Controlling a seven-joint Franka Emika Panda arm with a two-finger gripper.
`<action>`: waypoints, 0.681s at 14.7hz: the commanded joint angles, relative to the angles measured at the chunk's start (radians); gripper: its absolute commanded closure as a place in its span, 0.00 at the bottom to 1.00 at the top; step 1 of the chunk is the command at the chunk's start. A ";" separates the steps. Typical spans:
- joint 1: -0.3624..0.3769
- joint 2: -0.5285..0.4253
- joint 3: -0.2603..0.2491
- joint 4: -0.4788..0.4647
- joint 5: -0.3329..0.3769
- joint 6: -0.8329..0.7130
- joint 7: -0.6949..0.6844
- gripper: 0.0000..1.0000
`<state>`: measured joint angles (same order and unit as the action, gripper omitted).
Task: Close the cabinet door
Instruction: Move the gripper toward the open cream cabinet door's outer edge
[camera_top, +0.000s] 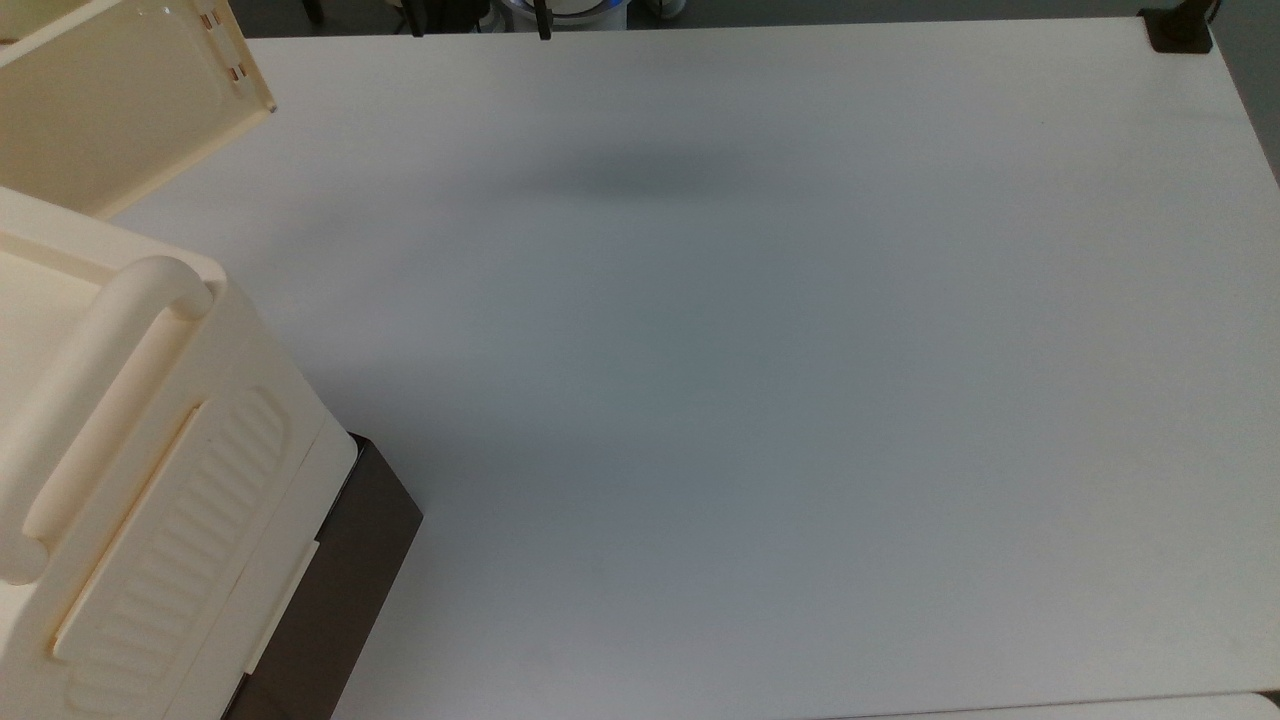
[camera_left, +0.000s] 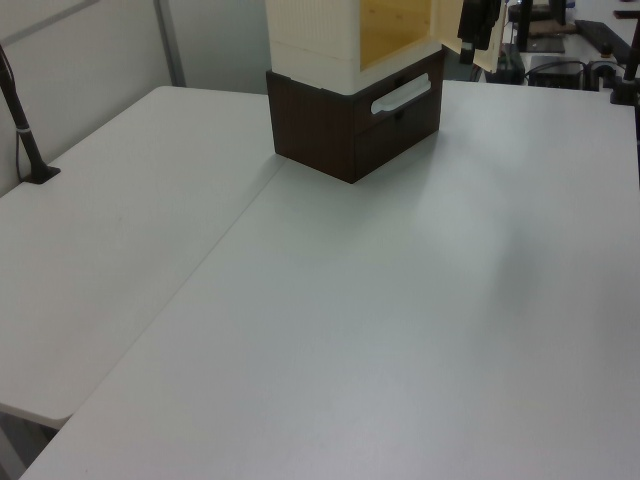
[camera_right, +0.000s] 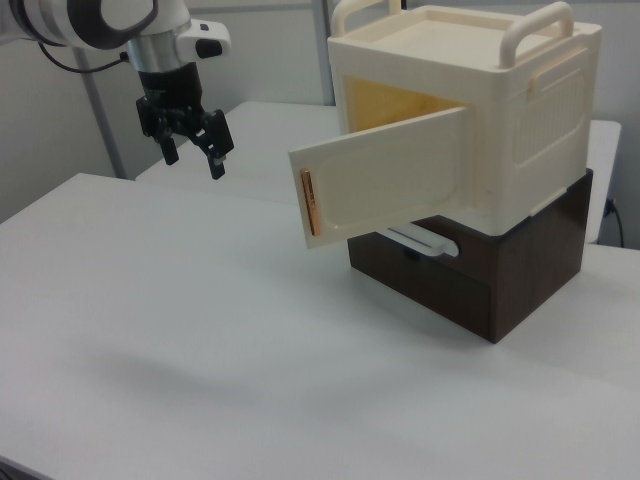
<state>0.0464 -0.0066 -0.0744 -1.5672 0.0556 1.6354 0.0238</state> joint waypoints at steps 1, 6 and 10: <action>0.006 -0.009 0.004 -0.005 -0.016 0.008 0.001 0.00; 0.007 -0.009 0.005 -0.005 -0.016 0.011 0.001 0.00; 0.001 -0.015 0.004 -0.007 -0.017 0.011 -0.010 0.00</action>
<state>0.0463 -0.0066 -0.0736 -1.5672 0.0556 1.6354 0.0237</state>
